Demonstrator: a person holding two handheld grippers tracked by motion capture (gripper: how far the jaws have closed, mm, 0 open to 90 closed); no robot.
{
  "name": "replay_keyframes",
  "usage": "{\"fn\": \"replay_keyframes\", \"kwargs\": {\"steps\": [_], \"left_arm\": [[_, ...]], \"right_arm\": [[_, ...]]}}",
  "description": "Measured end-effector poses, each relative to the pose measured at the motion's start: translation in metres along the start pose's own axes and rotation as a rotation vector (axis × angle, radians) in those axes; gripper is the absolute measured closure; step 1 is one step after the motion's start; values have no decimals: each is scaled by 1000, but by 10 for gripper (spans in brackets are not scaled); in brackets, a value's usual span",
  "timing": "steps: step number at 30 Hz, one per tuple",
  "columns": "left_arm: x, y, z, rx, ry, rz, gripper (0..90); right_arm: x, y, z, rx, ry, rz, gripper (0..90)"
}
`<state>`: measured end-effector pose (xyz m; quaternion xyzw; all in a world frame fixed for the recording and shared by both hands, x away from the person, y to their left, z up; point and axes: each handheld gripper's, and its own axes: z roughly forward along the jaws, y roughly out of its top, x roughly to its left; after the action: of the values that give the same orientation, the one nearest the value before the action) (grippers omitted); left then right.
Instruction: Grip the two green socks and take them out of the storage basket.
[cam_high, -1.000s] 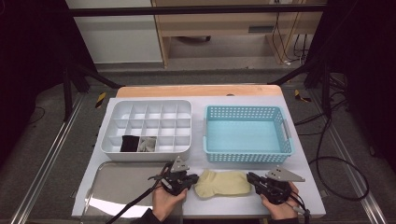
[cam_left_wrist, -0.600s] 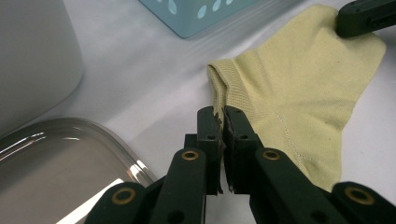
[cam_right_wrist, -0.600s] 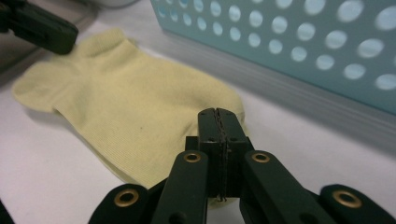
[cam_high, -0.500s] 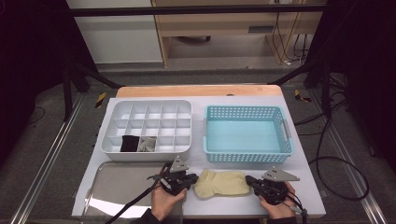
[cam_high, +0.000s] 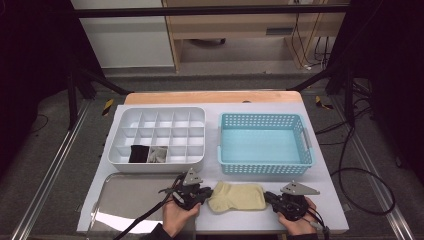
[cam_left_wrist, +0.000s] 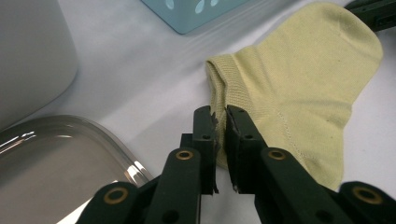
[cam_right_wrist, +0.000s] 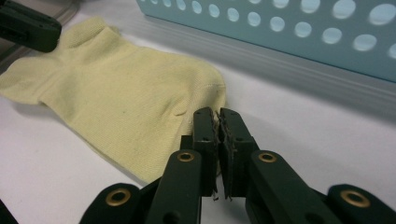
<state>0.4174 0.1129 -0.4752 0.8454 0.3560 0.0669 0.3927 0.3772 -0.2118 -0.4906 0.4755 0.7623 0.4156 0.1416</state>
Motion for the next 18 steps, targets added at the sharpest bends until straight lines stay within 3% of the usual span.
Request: {"fn": "replay_keyframes", "kwargs": {"steps": [2,4,9,13,16,18], "left_arm": [[-2,-1,-1,-2,-11,-2,840],[-5,-3,-1,-4,-37,-6,845],[-10,-5,-1,-9,-36,15,848],[-10,-5,-1,-11,-34,24,844],[-10,-5,-1,-13,-32,26,841],[-9,-5,-1,-14,-32,33,839]], "right_arm": [[-3,1,0,3,7,7,877],[-6,3,0,-6,-22,-8,878],[-14,6,2,-27,-38,-7,836],[-14,10,-7,-79,-56,-11,820],[-9,13,-9,-100,-35,-26,819],[-6,14,-4,-81,-18,-29,818]]}}
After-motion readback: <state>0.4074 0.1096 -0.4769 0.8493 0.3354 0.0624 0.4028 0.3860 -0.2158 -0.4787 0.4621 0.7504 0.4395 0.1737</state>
